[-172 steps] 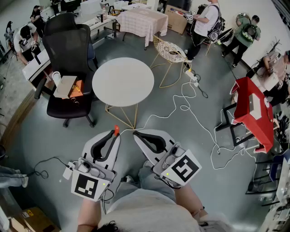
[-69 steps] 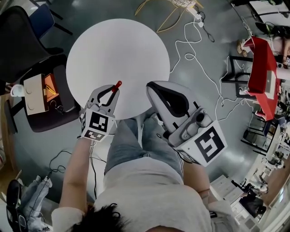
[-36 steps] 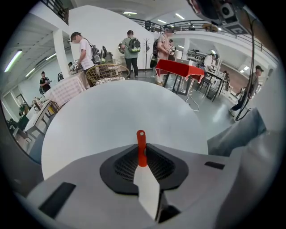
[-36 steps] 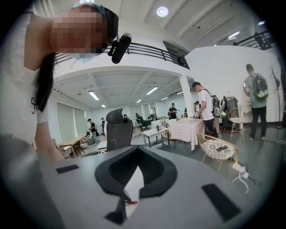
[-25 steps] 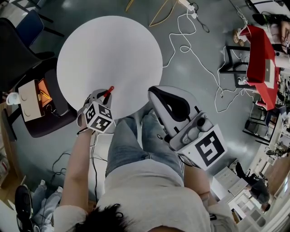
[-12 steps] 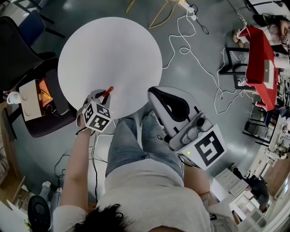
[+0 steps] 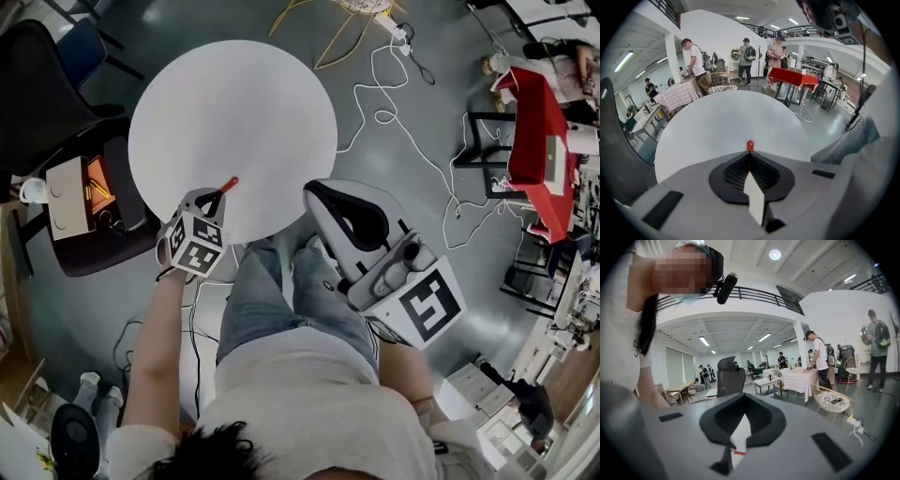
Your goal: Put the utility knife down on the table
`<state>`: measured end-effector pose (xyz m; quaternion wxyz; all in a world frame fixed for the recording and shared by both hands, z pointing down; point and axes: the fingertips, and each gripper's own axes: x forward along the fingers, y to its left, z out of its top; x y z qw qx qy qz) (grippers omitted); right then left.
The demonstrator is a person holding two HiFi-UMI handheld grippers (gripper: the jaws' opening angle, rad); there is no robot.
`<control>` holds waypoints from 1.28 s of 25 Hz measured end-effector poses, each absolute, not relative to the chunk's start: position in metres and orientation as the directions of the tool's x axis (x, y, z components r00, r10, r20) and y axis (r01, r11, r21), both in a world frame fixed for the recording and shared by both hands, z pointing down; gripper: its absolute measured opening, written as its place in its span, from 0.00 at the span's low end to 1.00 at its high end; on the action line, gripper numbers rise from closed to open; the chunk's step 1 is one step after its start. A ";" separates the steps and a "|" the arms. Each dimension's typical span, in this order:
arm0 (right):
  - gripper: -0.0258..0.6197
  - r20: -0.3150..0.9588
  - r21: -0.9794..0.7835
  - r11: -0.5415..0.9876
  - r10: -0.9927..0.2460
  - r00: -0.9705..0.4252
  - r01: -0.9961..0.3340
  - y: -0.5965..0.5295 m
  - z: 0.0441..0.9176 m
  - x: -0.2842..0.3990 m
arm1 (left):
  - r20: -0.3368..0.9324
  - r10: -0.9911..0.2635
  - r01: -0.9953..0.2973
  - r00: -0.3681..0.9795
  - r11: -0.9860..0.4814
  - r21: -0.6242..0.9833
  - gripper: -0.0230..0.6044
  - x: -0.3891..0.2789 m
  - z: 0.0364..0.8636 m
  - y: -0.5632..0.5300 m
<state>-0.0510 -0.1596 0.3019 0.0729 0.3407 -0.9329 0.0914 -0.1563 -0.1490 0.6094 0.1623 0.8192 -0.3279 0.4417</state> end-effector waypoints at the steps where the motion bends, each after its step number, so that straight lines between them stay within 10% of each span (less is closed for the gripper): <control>1: 0.05 0.195 -0.123 0.756 -0.617 -0.762 -0.643 -0.157 0.300 -0.051 | 0.824 -0.405 -0.687 0.397 -0.726 -0.026 0.05 -0.155 0.604 -0.148; 32: 0.05 0.041 -0.029 0.984 -0.172 -0.984 -0.173 -0.039 0.244 -0.011 | 0.159 -0.946 -0.958 0.283 -0.286 0.004 0.05 -0.050 0.278 -0.034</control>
